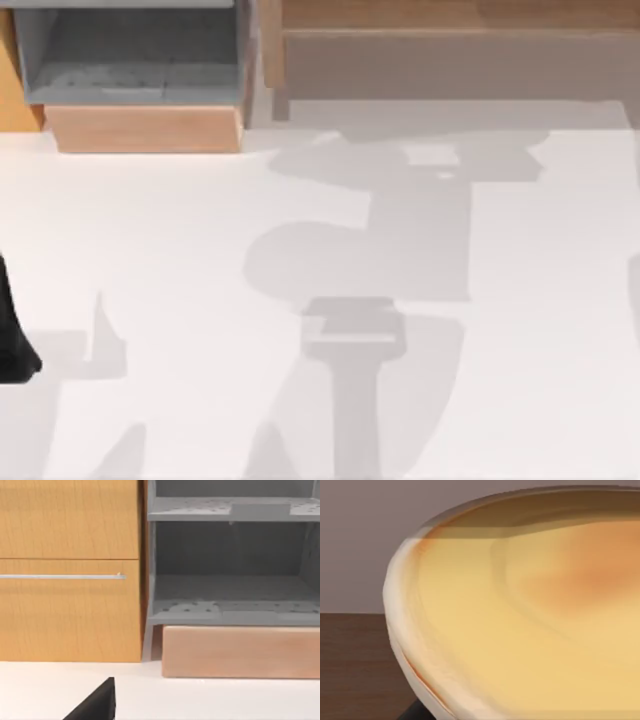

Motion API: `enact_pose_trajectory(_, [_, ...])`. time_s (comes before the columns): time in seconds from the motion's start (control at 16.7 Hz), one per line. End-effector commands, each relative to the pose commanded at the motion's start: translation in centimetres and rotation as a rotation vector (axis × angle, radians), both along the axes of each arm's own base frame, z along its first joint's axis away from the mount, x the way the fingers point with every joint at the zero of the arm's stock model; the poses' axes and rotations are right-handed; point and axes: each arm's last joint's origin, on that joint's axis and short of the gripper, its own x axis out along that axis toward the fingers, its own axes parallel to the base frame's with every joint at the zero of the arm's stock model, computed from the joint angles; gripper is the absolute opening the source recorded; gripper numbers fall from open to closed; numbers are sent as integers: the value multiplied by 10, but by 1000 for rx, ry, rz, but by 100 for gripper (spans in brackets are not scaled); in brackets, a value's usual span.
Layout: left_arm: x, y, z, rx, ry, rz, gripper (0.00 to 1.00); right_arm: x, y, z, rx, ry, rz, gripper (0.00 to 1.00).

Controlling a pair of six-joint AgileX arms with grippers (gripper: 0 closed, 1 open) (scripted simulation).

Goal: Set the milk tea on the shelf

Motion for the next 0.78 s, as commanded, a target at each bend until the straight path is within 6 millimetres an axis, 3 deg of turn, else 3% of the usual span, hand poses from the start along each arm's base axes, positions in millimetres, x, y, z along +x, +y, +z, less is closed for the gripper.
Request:
enact_pose_trajectory(0.18, [0,0,0,0,0,0,100,3,2,-6,5,10,6,0])
enact_pose_trajectory(0.54, [0,0,0,0,0,0,100,36,0,-33,0,-1,1,0])
enact_pose_trajectory(0.78, [0,0,0,0,0,0,100,37,0,-34,0,0,0,0])
